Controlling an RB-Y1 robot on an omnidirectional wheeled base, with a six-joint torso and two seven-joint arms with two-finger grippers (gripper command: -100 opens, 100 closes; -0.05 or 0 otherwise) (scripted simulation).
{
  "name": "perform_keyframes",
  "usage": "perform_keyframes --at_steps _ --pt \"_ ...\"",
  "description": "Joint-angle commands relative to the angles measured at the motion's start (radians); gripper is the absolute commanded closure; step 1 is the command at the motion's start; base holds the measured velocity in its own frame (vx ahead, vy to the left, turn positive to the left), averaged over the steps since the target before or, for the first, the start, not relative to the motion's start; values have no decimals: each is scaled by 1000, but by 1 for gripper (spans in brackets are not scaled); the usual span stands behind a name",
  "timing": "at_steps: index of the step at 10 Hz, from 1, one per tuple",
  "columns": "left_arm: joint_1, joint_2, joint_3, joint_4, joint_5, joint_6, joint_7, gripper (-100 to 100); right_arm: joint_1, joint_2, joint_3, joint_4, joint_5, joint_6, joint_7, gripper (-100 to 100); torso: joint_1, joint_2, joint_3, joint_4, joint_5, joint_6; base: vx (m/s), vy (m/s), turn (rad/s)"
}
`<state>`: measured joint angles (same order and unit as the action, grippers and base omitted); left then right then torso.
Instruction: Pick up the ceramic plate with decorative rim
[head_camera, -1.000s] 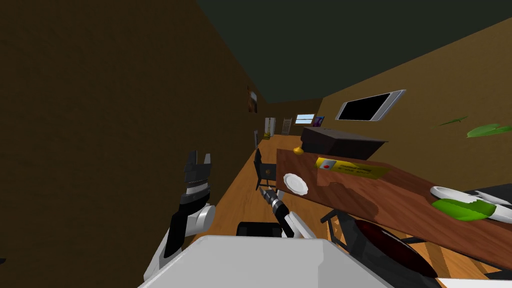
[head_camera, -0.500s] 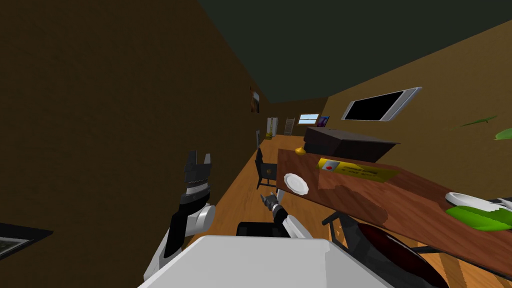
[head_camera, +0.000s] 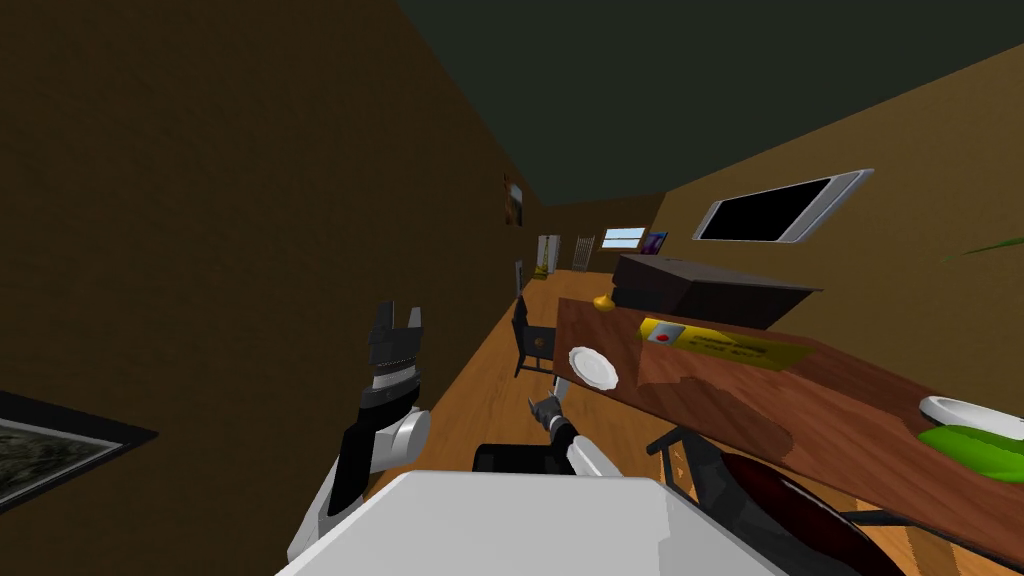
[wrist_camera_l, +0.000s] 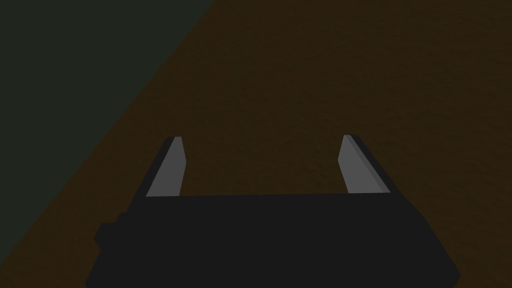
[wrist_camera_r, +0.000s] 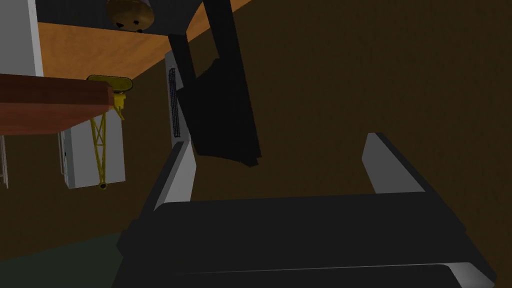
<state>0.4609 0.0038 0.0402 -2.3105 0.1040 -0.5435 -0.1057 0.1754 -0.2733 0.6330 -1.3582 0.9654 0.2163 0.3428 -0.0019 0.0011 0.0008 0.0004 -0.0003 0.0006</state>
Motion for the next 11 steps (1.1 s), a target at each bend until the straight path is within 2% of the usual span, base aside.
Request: perform_keyframes --at_steps 1,2,3,4,6,7,8,9,10,11 --pt "0 0 0 0 0 0 0 0 -16 -11 23 16 16 39 9 -100 0 0 0 0 0 0 -23 -24 50" --pt "0 0 0 0 0 0 0 0 -32 -20 39 63 64 67 17 -100 0 0 0 0 0 0 -28 -33 86" --pt "0 0 0 0 0 0 0 0 -32 -20 39 63 64 85 17 -100 -1 0 0 0 0 0 -29 -31 58" --pt "0 0 0 0 0 0 0 0 -48 -29 53 109 108 114 25 -100 -1 0 0 0 0 0 -28 -32 102" --pt "0 0 0 0 0 0 0 0 -48 -29 53 109 111 131 25 -100 -1 0 0 0 0 0 -13 -22 23" --pt "0 0 0 0 0 0 0 0 -64 -38 65 152 144 175 32 -100 0 -1 -1 0 0 0 -12 -16 109" --pt "0 0 0 0 0 0 0 0 -64 -38 65 153 133 175 32 -100 0 -1 -1 0 0 0 -17 -26 50" --pt "0 0 0 0 0 0 0 0 -64 -38 65 153 152 175 32 -100 0 -1 0 0 0 0 -9 -15 -12" --pt "0 0 0 0 0 0 0 0 -78 -46 75 195 181 218 39 -100 0 -1 -1 0 0 0 -16 -25 96" --pt "0 0 0 0 0 0 0 0 -78 -46 75 197 199 218 39 -100 -1 -1 0 0 0 0 -16 -29 56"
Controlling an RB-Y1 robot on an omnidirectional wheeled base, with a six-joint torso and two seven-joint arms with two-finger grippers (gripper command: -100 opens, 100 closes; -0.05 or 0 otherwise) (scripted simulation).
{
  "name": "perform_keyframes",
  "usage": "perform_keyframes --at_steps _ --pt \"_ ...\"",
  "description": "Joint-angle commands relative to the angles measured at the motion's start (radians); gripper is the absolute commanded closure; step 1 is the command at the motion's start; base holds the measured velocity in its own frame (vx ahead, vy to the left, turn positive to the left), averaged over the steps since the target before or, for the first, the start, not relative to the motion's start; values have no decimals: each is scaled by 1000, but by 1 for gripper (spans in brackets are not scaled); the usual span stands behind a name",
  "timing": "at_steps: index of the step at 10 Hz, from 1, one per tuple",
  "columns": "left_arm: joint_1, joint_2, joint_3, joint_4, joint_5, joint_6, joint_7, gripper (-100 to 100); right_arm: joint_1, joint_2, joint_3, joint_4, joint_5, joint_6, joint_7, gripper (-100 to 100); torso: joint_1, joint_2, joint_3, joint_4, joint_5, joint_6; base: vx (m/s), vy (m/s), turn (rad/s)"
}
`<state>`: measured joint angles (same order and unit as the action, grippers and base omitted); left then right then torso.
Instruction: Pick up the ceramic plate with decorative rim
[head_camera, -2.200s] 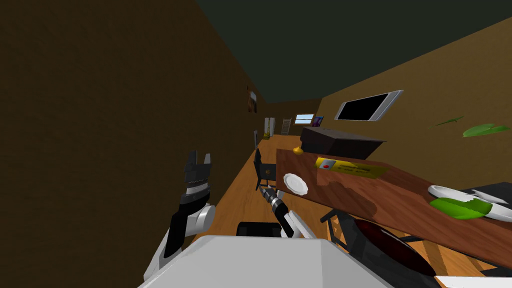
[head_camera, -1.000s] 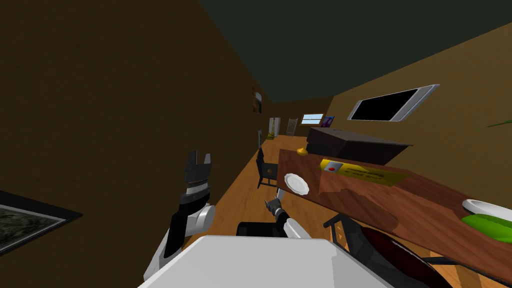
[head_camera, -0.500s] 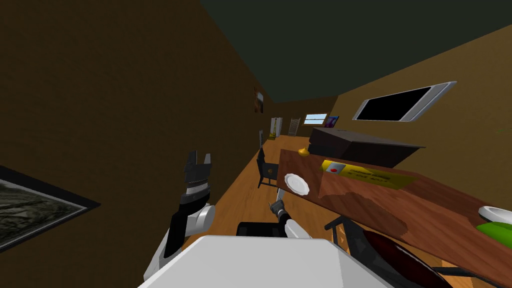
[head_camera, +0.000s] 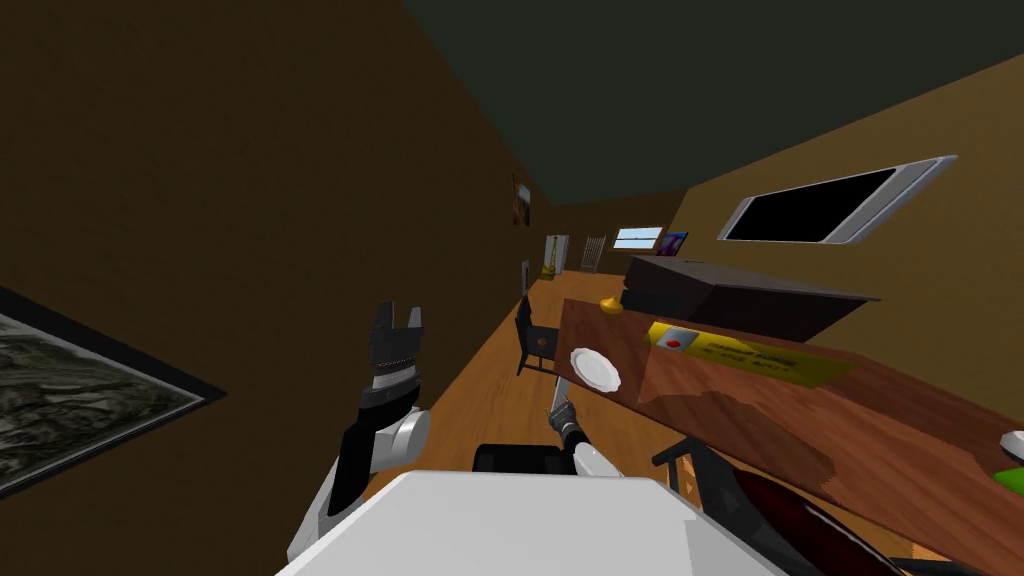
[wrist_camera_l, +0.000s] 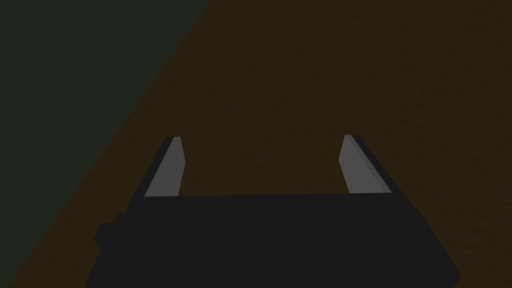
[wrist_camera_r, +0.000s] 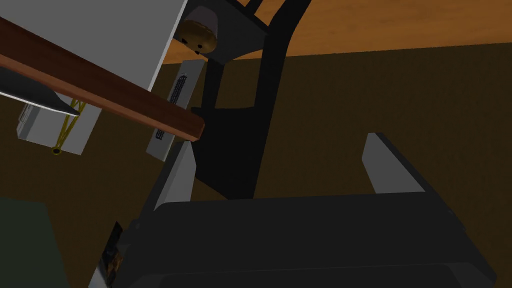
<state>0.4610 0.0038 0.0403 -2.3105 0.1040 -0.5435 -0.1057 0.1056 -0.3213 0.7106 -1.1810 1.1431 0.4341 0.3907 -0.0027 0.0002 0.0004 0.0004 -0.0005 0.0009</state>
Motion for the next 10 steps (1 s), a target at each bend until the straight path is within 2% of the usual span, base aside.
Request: perform_keyframes --at_steps 1,2,4,5,8,9,10 --pt "0 0 0 0 0 0 0 0 -23 -6 6 50 50 42 -3 -100 0 0 0 0 0 0 -21 -29 91" --pt "0 0 0 0 0 0 0 0 -23 -6 6 61 63 42 -3 -100 0 0 0 0 0 0 -16 -27 47" --pt "0 0 0 0 0 0 0 0 -49 -21 20 139 140 108 9 -100 0 0 0 0 0 0 -19 -38 114" --pt "0 0 0 0 0 0 0 0 -49 -21 20 139 140 121 9 -100 -1 0 0 0 0 0 -18 -38 43" --pt "0 0 0 0 0 0 0 0 -83 -44 33 240 241 216 24 -100 -1 -1 0 0 0 0 -14 -43 101" --pt "0 0 0 0 0 0 0 0 -83 -44 33 240 241 224 24 -100 -1 0 0 0 0 0 -17 -36 30" --pt "0 0 0 0 0 0 0 0 -92 -51 36 269 270 253 28 -100 -1 0 0 0 0 0 -12 -29 63"
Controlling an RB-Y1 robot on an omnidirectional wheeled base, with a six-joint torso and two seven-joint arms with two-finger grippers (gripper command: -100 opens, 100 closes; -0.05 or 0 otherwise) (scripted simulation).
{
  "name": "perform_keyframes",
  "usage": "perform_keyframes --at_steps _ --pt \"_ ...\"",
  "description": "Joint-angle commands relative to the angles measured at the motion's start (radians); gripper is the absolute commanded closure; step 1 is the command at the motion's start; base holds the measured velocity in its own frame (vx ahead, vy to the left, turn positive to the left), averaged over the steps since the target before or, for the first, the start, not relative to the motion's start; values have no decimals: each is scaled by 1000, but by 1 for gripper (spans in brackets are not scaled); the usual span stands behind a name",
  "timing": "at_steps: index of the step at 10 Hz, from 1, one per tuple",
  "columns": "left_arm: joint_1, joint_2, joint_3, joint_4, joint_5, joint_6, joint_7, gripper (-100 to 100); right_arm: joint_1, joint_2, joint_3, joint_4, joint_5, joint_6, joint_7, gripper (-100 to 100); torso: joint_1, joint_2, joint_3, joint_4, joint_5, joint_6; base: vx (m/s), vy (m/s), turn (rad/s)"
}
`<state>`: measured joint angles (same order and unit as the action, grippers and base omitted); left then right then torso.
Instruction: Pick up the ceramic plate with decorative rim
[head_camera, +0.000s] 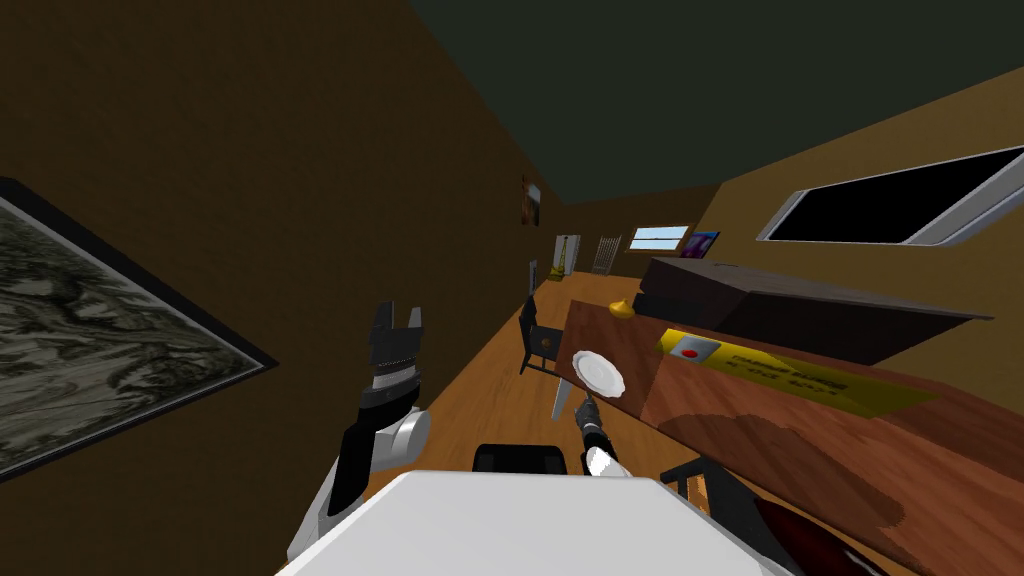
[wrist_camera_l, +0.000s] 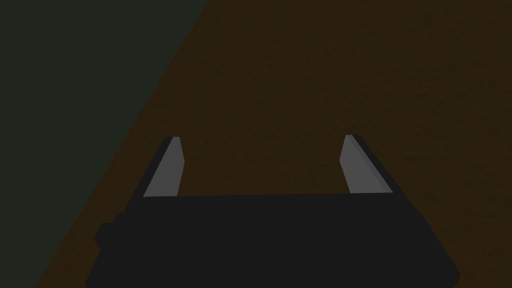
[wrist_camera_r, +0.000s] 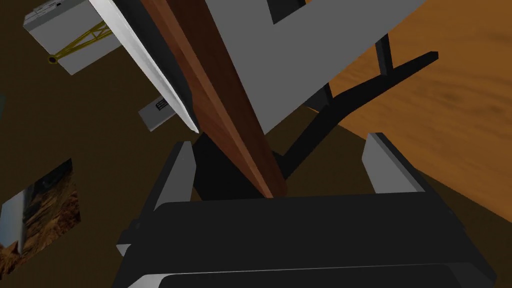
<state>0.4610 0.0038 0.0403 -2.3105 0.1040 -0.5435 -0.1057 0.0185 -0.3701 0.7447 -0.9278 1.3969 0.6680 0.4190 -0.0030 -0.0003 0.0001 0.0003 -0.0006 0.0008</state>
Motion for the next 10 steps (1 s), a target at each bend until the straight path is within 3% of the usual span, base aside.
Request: perform_keyframes --at_steps 1,5,7,9,10 --pt "0 0 0 0 0 0 0 0 -14 -10 5 43 43 46 3 -100 0 0 0 0 0 0 -13 -37 96" --pt "0 0 0 0 0 0 0 0 -29 -23 9 87 87 91 9 -100 1 0 0 0 0 0 -9 -25 44" --pt "0 0 0 0 0 0 0 0 -43 -39 13 129 131 135 15 -100 1 -1 0 0 0 0 -6 -18 61" --pt "0 0 0 0 0 0 0 0 -44 -40 12 130 130 131 15 -100 0 -1 0 0 0 0 -5 -22 24" --pt "0 0 0 0 0 0 0 0 -45 -40 13 133 132 135 13 0 1 -1 0 0 0 0 0 0 0"
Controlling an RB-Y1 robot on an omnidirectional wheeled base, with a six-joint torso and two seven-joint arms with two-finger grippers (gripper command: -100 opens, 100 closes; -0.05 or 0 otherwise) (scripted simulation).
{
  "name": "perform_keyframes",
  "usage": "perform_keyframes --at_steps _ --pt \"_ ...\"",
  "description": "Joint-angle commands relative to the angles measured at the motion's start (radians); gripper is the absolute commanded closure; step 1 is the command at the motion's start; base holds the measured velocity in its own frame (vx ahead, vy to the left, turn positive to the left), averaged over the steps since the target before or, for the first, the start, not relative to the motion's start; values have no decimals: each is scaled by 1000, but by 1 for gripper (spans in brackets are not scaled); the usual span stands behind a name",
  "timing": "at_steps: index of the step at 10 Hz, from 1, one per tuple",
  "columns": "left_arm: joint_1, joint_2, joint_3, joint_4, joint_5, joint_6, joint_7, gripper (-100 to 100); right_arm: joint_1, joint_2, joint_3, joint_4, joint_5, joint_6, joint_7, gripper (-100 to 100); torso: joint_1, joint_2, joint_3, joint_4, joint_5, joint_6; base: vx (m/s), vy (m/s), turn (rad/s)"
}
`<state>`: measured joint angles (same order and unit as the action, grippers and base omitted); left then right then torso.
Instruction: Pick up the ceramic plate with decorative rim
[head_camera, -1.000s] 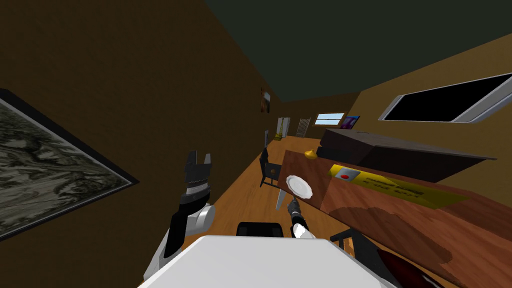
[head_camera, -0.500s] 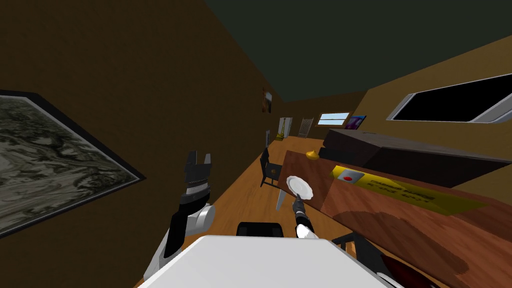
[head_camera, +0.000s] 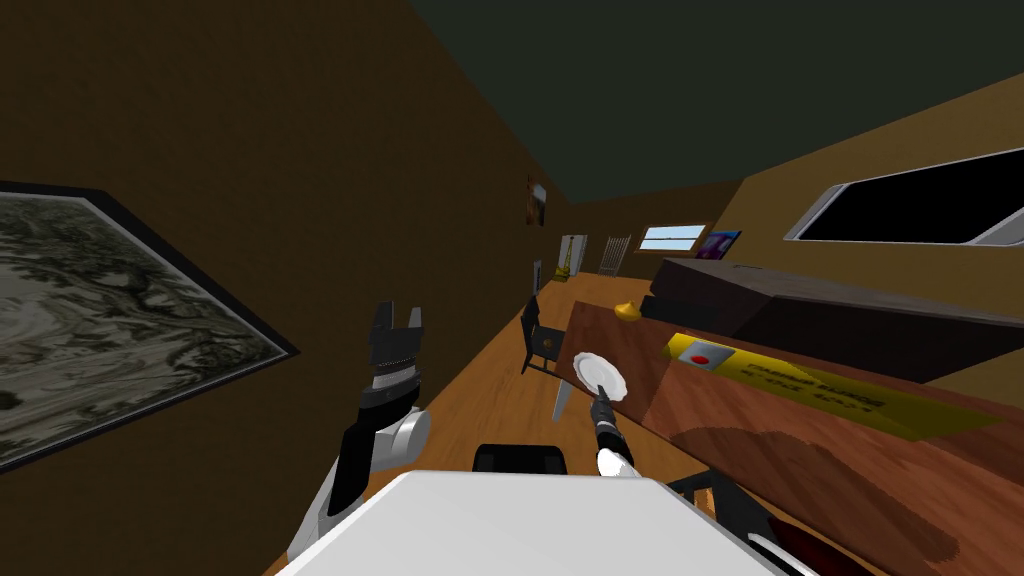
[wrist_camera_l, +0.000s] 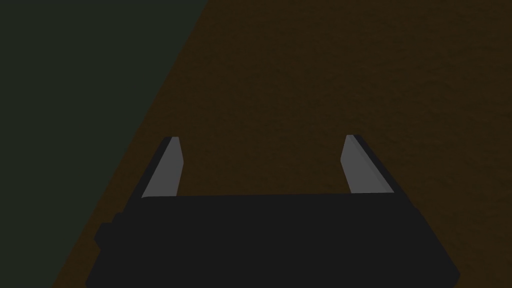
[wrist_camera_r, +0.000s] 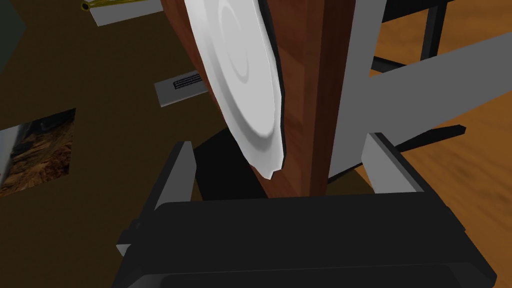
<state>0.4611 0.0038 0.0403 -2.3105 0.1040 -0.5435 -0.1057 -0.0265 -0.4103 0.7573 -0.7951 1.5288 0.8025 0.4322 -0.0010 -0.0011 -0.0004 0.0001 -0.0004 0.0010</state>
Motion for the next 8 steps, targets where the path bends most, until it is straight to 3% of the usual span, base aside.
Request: perform_keyframes --at_steps 1,3,4,8 --pt "0 0 0 0 0 0 0 0 12 14 7 7 12 21 -8 -100 0 0 0 0 0 0 110 -50 20" --pt "0 0 0 0 0 0 0 0 13 17 8 9 13 22 -9 -100 -6 -8 -4 -2 -1 0 94 -77 18" --pt "0 0 0 0 0 0 0 0 14 18 9 9 14 25 -10 100 -3 -5 -3 -1 -1 0 0 0 0" --pt "0 0 0 0 0 0 0 0 23 24 14 11 13 17 -10 100 0 -2 2 6 5 -1 -3 2 -1"
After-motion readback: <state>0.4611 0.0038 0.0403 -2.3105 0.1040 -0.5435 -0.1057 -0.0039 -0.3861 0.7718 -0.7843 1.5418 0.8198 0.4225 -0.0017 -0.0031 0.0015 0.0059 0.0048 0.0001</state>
